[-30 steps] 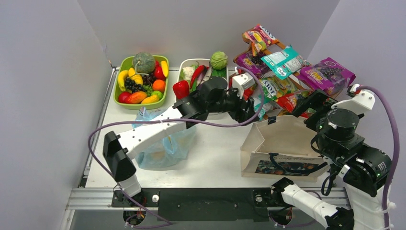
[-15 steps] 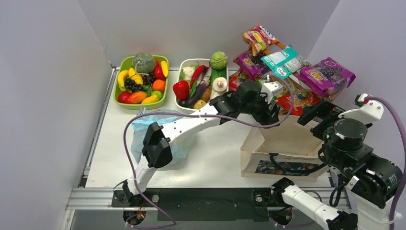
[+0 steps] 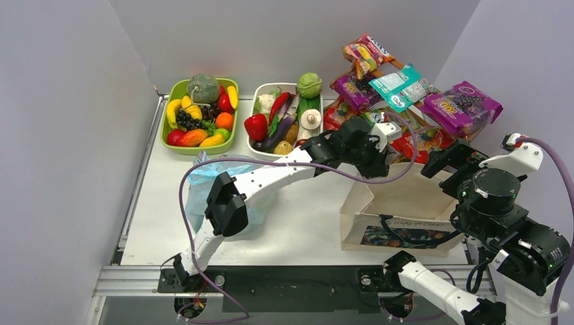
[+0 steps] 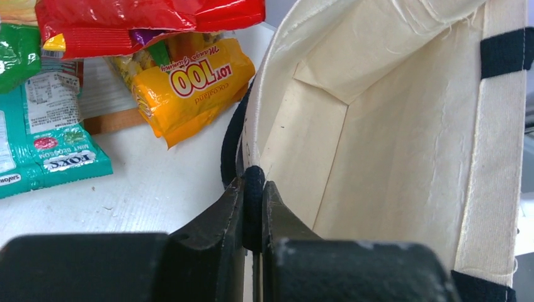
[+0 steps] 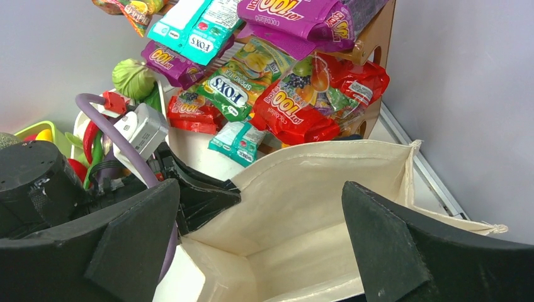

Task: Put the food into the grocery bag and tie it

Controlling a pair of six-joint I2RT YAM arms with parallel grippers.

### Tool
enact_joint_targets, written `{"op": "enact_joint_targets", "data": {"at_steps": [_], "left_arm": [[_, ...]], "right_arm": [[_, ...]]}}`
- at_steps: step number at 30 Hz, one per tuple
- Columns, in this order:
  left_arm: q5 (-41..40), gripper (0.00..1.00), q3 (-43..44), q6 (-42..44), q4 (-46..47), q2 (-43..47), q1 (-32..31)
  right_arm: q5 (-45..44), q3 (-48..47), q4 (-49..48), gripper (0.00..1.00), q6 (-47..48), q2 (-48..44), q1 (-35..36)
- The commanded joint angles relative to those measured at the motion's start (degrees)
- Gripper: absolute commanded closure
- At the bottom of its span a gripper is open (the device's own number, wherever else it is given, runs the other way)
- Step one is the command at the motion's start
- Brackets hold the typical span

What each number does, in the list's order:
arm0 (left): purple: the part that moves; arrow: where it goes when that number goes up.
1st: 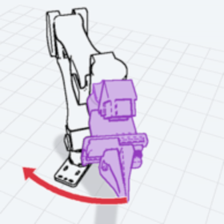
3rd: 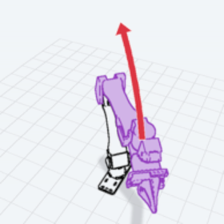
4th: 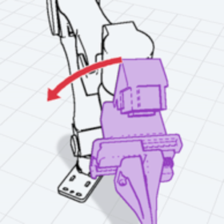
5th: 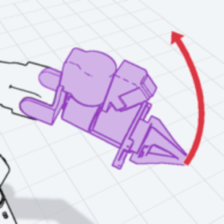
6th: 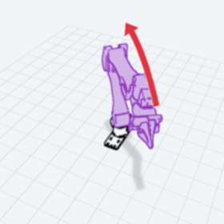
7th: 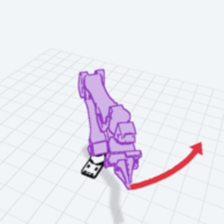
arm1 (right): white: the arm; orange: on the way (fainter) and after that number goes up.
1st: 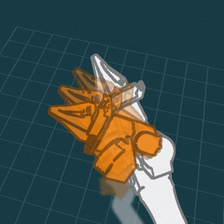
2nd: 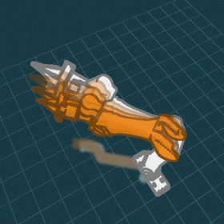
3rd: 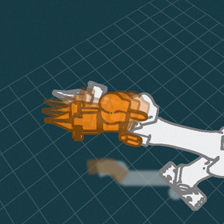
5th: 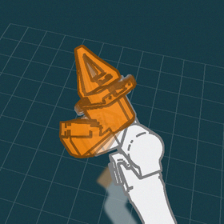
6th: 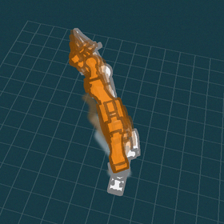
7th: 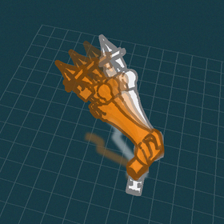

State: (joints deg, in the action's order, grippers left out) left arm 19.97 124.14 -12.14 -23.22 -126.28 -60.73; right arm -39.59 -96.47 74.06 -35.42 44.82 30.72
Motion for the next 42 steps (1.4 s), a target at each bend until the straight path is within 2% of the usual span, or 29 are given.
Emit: {"op": "enact_joint_targets", "data": {"at_steps": [1, 6, 12, 21, 28, 33, 37, 39, 40, 41, 42], "left_arm": [[3.36, 1.00, 0.29, -0.56, 0.13, 2.68, -0.72], [0.33, 1.00, -7.38, -3.68, 2.26, 10.22, -1.24], [-9.37, 1.00, -19.82, -9.40, 4.10, 21.95, -1.28], [-32.45, 1.00, -41.83, -19.35, 5.94, 40.51, -0.19], [-45.90, 1.00, -59.60, -35.03, 9.96, 52.76, 2.89], [-56.31, 1.00, -64.29, -45.18, 7.16, 58.17, 1.46], [-58.16, 1.00, -65.26, -46.40, 6.03, 60.71, 1.10], [-57.21, 0.91, -65.55, -44.40, 6.50, 61.77, 1.13], [-56.87, 0.74, -65.59, -42.69, 6.52, 62.32, 1.18], [-55.69, 0.66, -65.55, -41.68, 6.61, 62.48, 1.22], [-54.92, 0.52, -65.32, -39.02, 6.85, 62.85, 1.22]], "right_arm": [[-0.24, -0.17, 0.37, 0.03, -0.13, -0.11, -0.40], [-0.99, -0.48, 0.48, 0.03, -1.07, -0.14, -0.35], [-1.49, -0.17, -0.49, 0.03, -1.42, -0.02, -0.40], [-0.26, 2.63, -3.28, 0.03, -2.38, 0.84, -0.40], [-2.07, 4.49, -4.54, 0.01, -2.57, 1.78, -0.40], [-4.19, 7.09, -5.57, 0.00, -2.00, 2.89, -0.38], [-5.44, 7.54, -5.74, 0.00, -1.43, 4.43, -0.45], [-5.11, 7.47, -6.44, 0.00, -1.54, 4.47, -0.48], [-4.95, 7.58, -7.19, 0.00, -1.56, 4.26, -0.44], [-4.70, 7.93, -7.58, 0.00, -1.62, 3.75, -0.47], [-4.70, 8.17, -8.02, 0.00, -1.73, 3.46, -0.48]]}}
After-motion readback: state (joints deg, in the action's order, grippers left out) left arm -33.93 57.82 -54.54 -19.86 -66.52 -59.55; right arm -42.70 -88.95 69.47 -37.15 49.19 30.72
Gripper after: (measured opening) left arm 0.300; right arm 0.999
